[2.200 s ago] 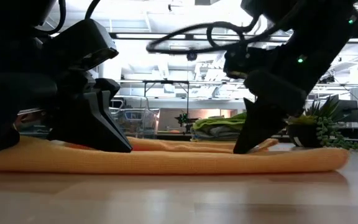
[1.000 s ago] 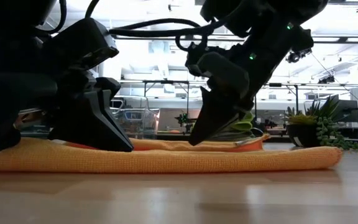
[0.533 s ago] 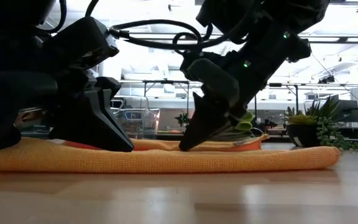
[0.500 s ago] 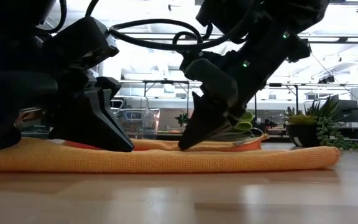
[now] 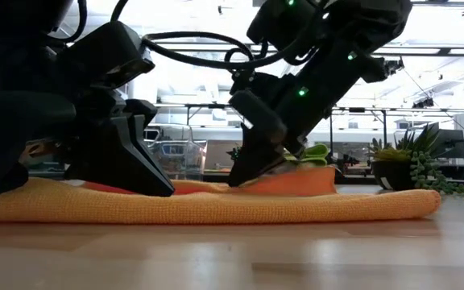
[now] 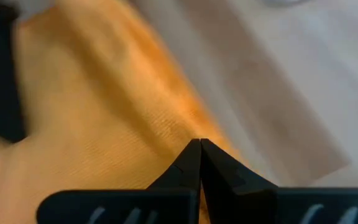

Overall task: Fold microfiber towels
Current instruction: Fold the orange microfiber cloth

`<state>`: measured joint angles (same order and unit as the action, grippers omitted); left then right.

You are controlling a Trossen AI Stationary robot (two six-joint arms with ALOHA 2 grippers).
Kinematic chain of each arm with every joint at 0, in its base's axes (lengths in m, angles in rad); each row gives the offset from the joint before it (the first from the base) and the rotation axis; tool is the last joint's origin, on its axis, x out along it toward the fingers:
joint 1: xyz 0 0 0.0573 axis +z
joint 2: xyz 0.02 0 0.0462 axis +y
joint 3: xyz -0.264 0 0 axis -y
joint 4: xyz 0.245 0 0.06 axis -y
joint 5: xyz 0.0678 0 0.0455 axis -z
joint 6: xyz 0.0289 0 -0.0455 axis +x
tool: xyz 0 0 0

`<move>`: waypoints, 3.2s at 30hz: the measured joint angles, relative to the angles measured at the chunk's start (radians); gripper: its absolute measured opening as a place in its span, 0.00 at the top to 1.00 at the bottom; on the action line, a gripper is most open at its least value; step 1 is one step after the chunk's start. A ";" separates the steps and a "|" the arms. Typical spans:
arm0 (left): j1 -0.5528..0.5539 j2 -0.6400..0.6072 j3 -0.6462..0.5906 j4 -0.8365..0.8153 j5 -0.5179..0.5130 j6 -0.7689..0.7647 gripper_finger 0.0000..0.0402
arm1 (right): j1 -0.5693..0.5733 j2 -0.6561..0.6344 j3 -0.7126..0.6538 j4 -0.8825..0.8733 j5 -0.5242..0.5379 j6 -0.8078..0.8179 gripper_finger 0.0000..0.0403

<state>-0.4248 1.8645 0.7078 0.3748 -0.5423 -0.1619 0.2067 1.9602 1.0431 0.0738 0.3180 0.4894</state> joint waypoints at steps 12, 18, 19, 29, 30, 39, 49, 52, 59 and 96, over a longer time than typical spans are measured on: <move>0.000 0.000 0.000 0.013 0.000 0.010 1.00 | 0.022 -0.026 0.000 0.176 0.065 -0.272 1.00; 0.000 0.000 0.000 0.013 0.000 0.024 1.00 | 0.071 -0.026 0.000 0.195 -0.065 -0.315 1.00; 0.000 0.000 0.000 0.013 0.000 0.024 1.00 | 0.078 -0.026 0.000 0.192 -0.064 -0.316 1.00; 0.000 0.000 0.000 0.013 0.008 0.024 1.00 | 0.173 -0.243 0.000 -0.284 0.088 -0.145 1.00; 0.000 0.000 0.000 0.013 0.008 0.024 1.00 | 0.190 -0.270 0.000 -0.343 0.121 -0.094 1.00; 0.000 0.000 0.000 0.014 0.008 0.011 1.00 | 0.282 -0.422 0.000 -0.806 0.020 0.536 0.91; 0.011 -0.001 0.000 0.019 0.008 0.034 1.00 | 0.155 -0.379 -0.001 -0.790 -0.164 0.701 0.44; 0.013 -0.001 0.000 0.019 0.008 0.032 1.00 | 0.108 -0.339 -0.001 -0.761 -0.192 0.718 0.35; 0.011 -0.001 0.000 0.019 0.013 0.034 1.00 | 0.058 -0.238 -0.001 -0.696 -0.263 0.708 0.34; -0.241 -0.604 0.001 -0.247 -0.322 0.034 1.00 | 0.097 -0.115 0.006 -0.707 -0.218 0.653 0.99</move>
<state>-0.6653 1.2609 0.7085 0.1273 -0.8647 -0.1278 0.3035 1.8450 1.0490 -0.6331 0.0998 1.1427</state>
